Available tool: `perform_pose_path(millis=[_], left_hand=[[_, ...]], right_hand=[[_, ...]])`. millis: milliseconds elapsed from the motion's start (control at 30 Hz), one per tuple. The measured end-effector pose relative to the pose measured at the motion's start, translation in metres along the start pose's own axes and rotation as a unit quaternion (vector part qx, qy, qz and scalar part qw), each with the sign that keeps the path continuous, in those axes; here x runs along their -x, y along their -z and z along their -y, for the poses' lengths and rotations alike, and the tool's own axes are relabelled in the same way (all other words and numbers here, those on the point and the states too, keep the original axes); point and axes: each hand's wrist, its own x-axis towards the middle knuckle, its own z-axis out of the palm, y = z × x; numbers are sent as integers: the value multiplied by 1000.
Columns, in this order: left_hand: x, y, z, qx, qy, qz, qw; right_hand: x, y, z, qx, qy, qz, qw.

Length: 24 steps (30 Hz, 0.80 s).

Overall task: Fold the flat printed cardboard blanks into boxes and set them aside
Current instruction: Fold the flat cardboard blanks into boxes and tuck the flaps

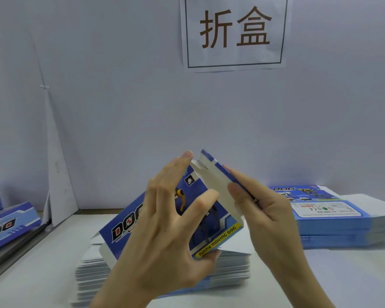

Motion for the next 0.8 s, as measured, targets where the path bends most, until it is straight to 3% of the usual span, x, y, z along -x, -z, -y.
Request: perform_pose_path(millis=[100,233,367,533,600,700,800], left_hand=[[0,1,-1,0,1,0,1000],[0,0,-2,3,2,-5,1000],[1,0,-2,15,8,-6,1000],[2,4,-2,33,17,-15,999],[1,5,-6,74,38,-36,996],[-2,9,-6,189,98,-52,976],[-2,7,0,374,192,-13,907]], right_hand=[[1,-1,2,18,10,-10,1000],[4,-4,6,-48,-26,44,998],[6,-6,7,-5,0,73,997],[5,8,14,26,6,173,985],[1,14,14,-1,31,147,989],[-5,28,15,-92,47,22,994],[-7,38,12,-100,39,5,994]])
